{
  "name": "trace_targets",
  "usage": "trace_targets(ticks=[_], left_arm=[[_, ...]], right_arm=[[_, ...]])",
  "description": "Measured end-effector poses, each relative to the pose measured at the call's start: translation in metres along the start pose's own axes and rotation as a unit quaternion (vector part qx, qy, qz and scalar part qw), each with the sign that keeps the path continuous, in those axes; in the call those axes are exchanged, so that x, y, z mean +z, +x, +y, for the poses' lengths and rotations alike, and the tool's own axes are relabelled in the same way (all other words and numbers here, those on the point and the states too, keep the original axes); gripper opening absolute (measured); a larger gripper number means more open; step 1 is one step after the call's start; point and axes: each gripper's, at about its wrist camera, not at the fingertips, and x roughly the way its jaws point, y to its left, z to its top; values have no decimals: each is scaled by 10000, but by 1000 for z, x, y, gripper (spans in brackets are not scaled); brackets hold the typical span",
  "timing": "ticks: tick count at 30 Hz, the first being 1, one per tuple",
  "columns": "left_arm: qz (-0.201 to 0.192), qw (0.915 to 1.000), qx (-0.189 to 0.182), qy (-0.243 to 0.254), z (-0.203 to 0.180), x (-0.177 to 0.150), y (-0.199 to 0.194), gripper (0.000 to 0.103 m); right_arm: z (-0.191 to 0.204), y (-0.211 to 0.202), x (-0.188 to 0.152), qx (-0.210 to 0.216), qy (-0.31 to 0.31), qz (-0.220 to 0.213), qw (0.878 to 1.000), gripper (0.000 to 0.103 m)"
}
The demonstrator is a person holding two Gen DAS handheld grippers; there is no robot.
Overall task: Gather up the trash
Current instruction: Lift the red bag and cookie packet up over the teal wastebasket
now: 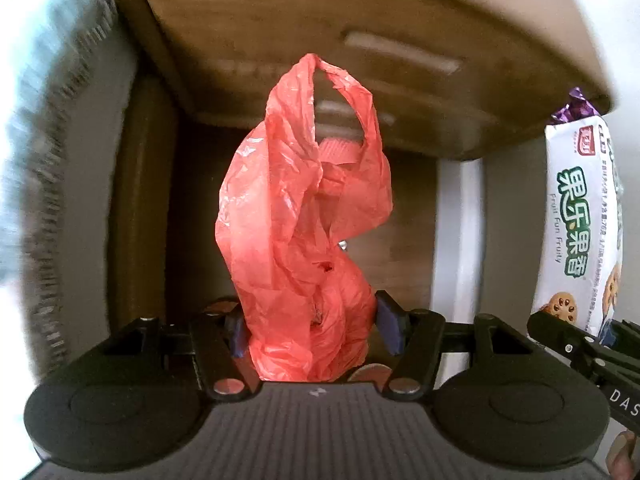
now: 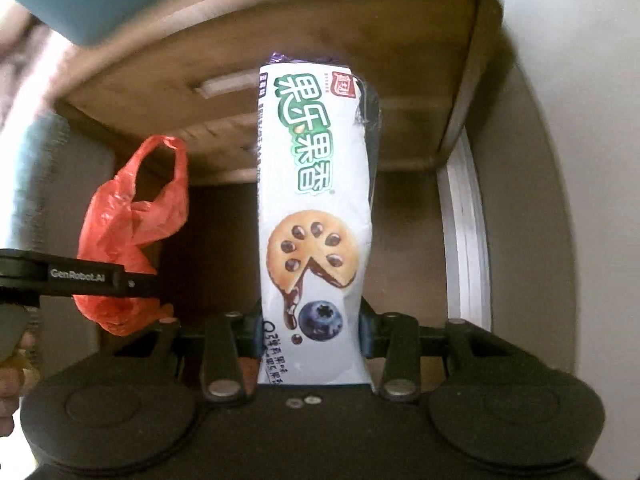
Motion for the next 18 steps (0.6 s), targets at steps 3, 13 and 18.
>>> trace_targets(ticks=[3, 13, 18], left_arm=[[-255, 9996, -89, 67, -5, 3, -57, 60], [-996, 9943, -341, 173, -19, 10, -221, 60], [-1365, 9886, -550, 326, -20, 15, -281, 60]], right_arm=[[20, -49, 10, 59, -91, -179, 9998, 41], [76, -196, 41, 279, -739, -972, 9921, 41], [103, -241, 55, 364, -1014, -1376, 9846, 41]])
